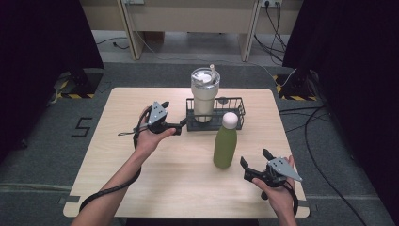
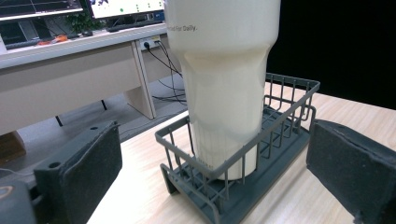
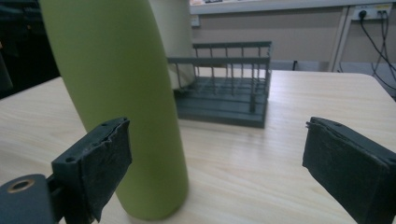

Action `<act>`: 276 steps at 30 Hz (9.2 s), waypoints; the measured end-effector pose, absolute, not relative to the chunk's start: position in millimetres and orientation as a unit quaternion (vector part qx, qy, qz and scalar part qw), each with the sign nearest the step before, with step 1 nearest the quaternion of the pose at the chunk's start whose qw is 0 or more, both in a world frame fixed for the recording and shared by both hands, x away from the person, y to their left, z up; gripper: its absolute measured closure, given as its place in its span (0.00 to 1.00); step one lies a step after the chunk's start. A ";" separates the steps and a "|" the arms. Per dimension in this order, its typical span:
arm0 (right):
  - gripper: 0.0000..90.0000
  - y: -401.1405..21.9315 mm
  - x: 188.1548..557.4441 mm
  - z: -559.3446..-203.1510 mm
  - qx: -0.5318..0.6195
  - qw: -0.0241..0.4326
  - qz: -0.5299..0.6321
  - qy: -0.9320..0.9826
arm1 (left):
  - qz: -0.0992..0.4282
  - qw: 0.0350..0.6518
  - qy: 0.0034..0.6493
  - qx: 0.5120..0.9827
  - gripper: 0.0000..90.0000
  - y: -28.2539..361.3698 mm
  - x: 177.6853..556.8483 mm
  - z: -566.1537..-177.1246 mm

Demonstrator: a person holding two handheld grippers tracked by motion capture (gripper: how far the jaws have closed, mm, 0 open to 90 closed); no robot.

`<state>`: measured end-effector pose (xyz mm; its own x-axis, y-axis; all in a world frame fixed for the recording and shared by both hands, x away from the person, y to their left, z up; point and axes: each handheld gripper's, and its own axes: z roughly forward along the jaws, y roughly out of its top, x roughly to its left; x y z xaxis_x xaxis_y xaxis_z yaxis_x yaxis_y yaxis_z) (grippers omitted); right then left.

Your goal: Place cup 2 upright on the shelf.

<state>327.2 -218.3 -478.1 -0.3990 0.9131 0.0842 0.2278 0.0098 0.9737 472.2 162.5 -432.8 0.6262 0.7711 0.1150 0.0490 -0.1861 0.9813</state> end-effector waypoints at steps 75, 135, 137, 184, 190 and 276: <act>0.24 -142.1 377.9 -451.3 0.379 0.301 0.550 0.680 | 0.303 0.582 0.337 0.675 0.06 227.4 410.2 -476.8; 0.24 -165.4 424.8 -380.5 0.417 0.363 0.555 0.622 | 0.320 0.578 0.351 0.663 0.09 237.4 405.7 -474.8; 0.24 -165.4 427.5 -378.1 0.418 0.364 0.555 0.621 | 0.321 0.579 0.350 0.663 0.09 238.1 405.6 -474.5; 0.24 -175.4 467.3 -343.4 0.449 0.393 0.559 0.576 | 0.333 0.577 0.376 0.644 0.09 250.3 409.4 -474.1; 0.24 -172.0 472.6 -341.2 0.448 0.393 0.558 0.578 | 0.332 0.576 0.377 0.645 0.09 250.6 409.9 -473.8; 0.24 -146.9 543.1 -352.5 0.479 0.386 0.531 0.583 | 0.324 0.575 0.382 0.647 0.07 249.0 414.6 -474.7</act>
